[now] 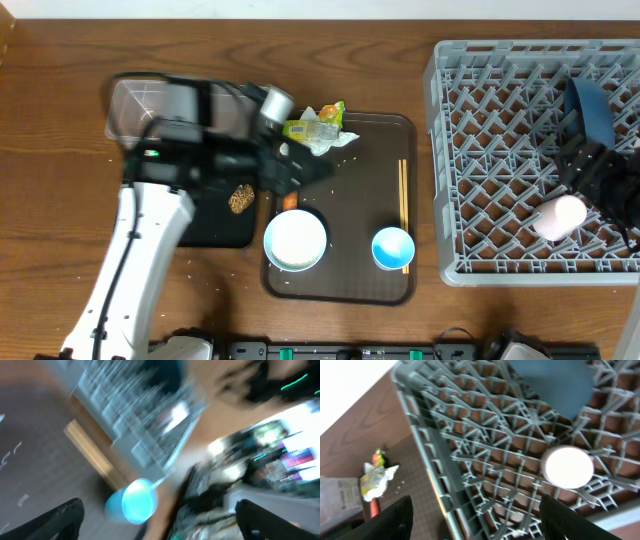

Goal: Sort waste into correct bins and load items into the dishwasher rack
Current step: 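Grasp the light-blue cup with the left gripper and lift it, then hand the light-blue cup from the left gripper to the right gripper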

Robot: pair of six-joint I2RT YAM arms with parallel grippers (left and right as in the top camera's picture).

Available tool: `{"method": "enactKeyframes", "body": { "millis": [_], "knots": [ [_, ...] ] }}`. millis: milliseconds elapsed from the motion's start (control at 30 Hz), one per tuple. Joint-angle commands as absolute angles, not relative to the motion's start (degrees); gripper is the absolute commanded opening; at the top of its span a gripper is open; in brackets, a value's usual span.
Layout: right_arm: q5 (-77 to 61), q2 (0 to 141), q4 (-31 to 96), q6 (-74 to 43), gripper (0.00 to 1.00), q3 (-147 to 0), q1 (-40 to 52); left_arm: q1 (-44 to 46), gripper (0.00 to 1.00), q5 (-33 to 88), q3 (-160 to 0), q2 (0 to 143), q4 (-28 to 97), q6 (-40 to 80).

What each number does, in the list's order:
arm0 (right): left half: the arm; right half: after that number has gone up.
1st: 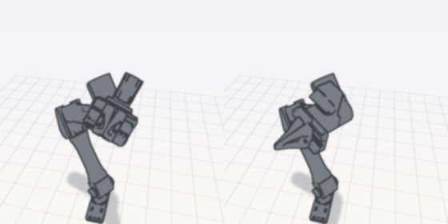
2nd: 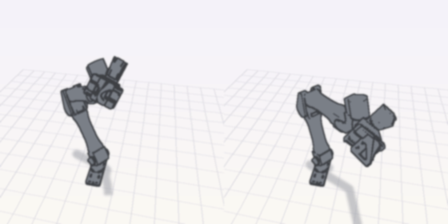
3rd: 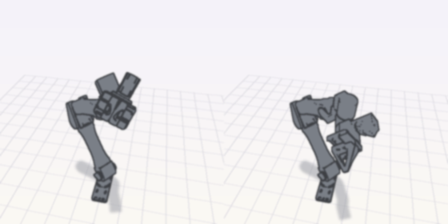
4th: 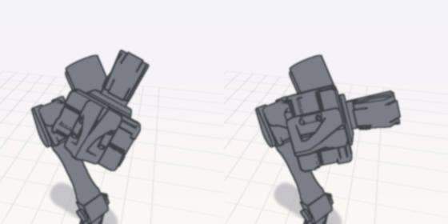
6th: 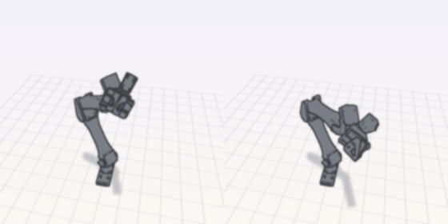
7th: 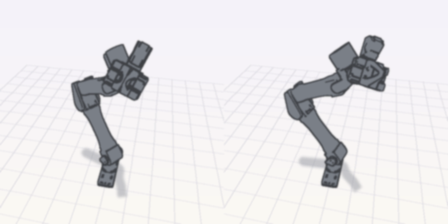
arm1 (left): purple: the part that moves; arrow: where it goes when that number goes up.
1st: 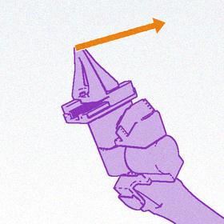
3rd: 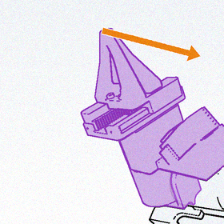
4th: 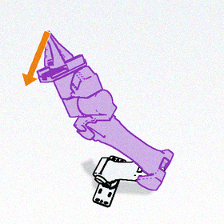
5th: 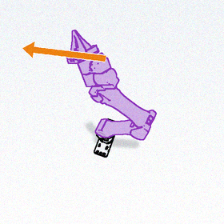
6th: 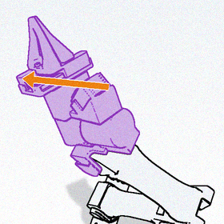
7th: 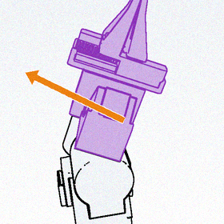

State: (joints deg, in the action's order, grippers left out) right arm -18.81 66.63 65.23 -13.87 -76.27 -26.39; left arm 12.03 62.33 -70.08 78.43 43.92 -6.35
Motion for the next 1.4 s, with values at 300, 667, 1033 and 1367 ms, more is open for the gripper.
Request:
{"method": "enactKeyframes", "body": {
  "millis": [300, 667, 1033, 1367],
  "knots": [
    [-21.5, 68.1, 63.9, -15.0, 0.74, -77.0, -23.6, 46.1, 0.74, 13.5, -69.8, 84.4, 44.9, -9.1],
    [-21.5, 68.2, 64.0, -15.0, 0.74, -77.0, -23.6, 50.6, 0.59, 15.7, -69.8, 100.3, 36.6, -2.5],
    [-21.5, 68.2, 65.9, -13.1, 0.77, -77.0, -23.5, 46.3, 0.06, 16.1, -74.0, 96.7, 41.6, 1.6],
    [-39.5, 68.3, 66.1, 1.7, 0.78, -76.0, -16.9, 17.7, 0.06, 63.1, -75.0, 84.0, 37.6, 2.2]
  ]
}}
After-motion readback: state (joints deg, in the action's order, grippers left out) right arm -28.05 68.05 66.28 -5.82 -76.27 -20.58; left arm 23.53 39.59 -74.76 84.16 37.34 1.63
